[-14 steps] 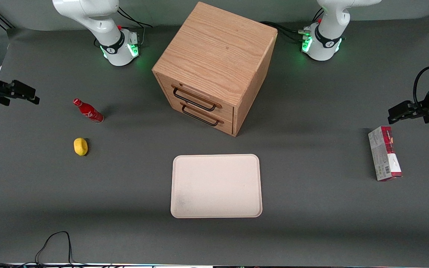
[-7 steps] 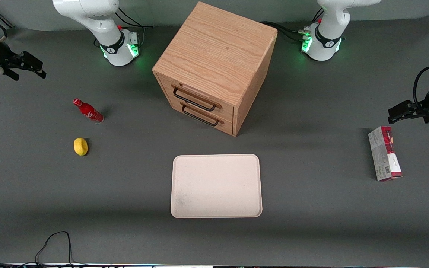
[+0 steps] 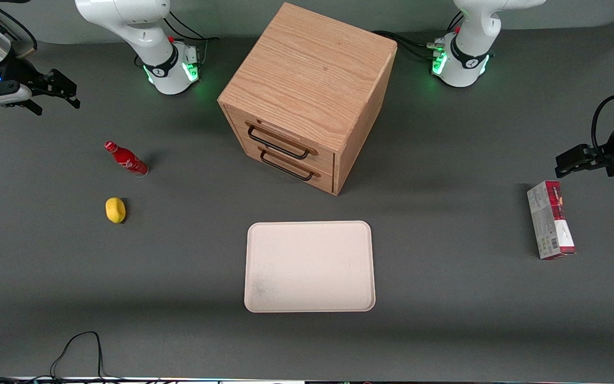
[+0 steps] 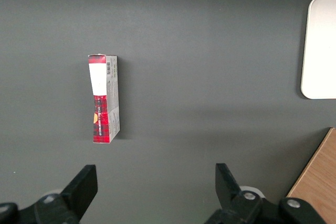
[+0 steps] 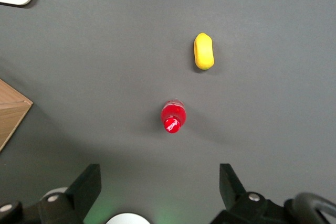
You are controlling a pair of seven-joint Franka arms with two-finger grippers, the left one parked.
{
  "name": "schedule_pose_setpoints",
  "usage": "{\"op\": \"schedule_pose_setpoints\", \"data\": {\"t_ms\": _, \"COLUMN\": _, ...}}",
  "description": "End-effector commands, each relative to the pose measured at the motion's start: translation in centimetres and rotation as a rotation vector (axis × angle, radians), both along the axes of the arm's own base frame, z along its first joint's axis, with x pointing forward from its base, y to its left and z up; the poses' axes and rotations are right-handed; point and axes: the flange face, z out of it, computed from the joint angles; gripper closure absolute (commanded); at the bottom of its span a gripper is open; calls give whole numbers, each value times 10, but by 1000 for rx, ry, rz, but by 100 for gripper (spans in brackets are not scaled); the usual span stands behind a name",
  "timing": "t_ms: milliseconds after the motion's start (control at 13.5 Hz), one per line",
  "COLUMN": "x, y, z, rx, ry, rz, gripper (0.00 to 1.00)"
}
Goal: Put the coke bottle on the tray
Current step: 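Lower the right gripper over the bottle's cap end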
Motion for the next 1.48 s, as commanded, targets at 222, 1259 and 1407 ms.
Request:
{"op": "schedule_pose_setpoints", "data": {"t_ms": 222, "x": 1, "y": -3, "z": -100, "rx": -12, "ry": -11, "rz": 29, "gripper": 0}}
{"op": "schedule_pose_setpoints", "data": {"t_ms": 1259, "x": -12, "y": -9, "z": -214, "rx": 3, "ry": -25, "rz": -13, "gripper": 0}}
{"op": "schedule_pose_setpoints", "data": {"t_ms": 1407, "x": -10, "y": -11, "z": -217, "rx": 3, "ry": -17, "rz": -17, "gripper": 0}}
